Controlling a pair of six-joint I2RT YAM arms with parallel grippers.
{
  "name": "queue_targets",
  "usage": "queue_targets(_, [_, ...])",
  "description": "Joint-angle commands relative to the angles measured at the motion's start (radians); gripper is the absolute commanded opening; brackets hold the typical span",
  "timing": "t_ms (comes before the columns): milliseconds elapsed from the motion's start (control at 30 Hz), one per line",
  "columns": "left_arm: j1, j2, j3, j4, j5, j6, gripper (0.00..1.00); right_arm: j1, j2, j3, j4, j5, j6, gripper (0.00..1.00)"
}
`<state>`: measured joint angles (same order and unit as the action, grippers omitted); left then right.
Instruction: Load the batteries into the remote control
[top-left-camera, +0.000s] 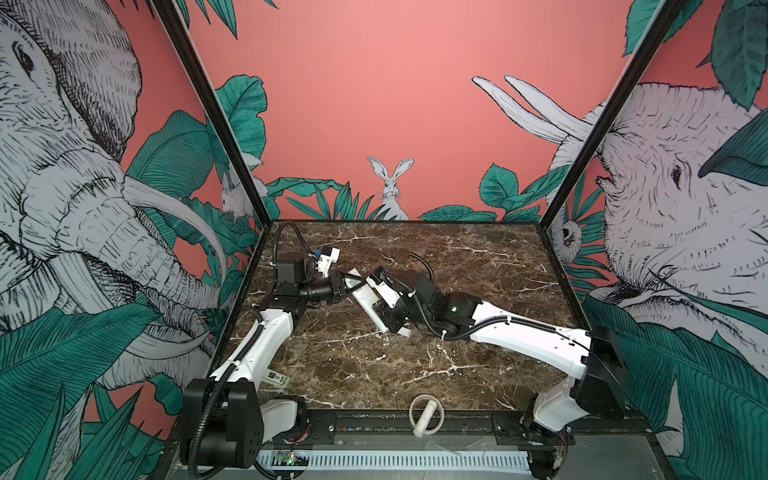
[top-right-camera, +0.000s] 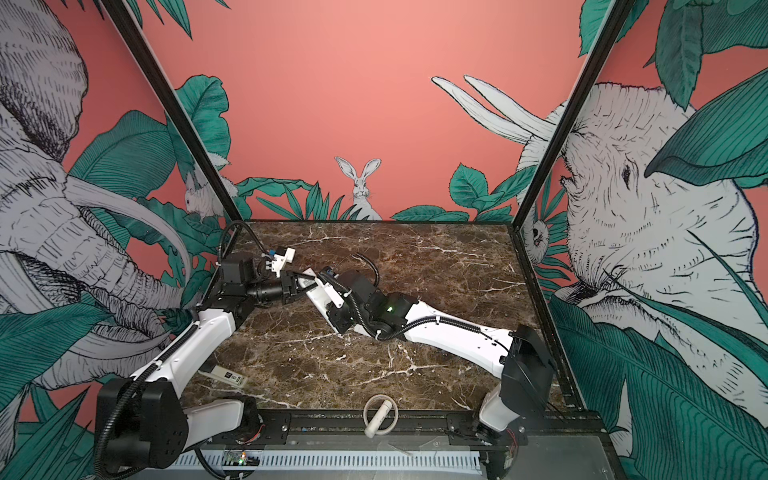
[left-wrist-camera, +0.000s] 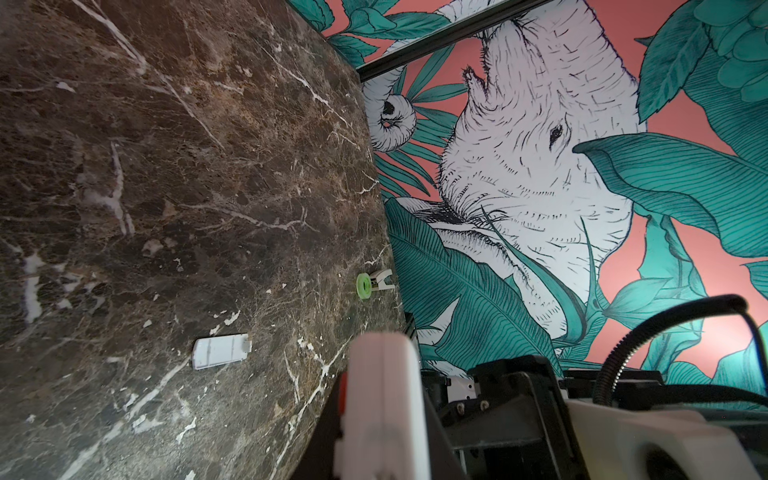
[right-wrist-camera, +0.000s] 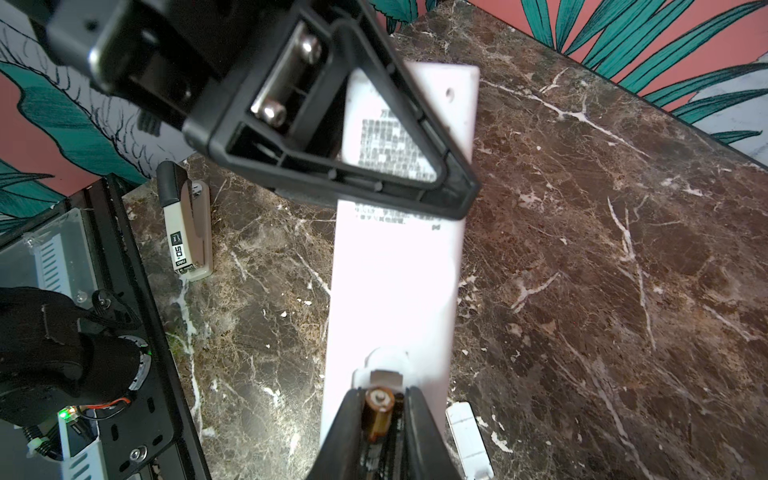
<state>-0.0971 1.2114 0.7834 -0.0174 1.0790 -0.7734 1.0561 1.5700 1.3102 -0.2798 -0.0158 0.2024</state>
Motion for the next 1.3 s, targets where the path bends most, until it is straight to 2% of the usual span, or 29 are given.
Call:
queue_targets(0, [0.005, -0.029, 0.029, 0.0, 0.012, 0.01, 0.0, -0.006, 0.002, 0.021, 0.016, 0.005, -0.005, 0.17])
queue_targets(333, [0.005, -0.038, 0.031, 0.005, 0.013, -0.001, 0.0, -0.009, 0.013, 0.008, 0.025, -0.006, -0.002, 0.05])
queue_targets(533, [0.006, -0.043, 0.03, 0.079, 0.033, -0.074, 0.0, -0.009, 0.009, -0.05, 0.042, -0.004, 0.003, 0.0])
queue_targets(967, [0.007, -0.068, 0.052, 0.101, 0.033, -0.113, 0.0, 0.0, 0.022, -0.054, 0.041, -0.056, -0.018, 0.0])
queue_targets(1267, [0.007, -0.066, 0.071, 0.093, 0.028, -0.109, 0.0, 0.021, 0.124, -0.005, -0.067, -0.058, -0.054, 0.0])
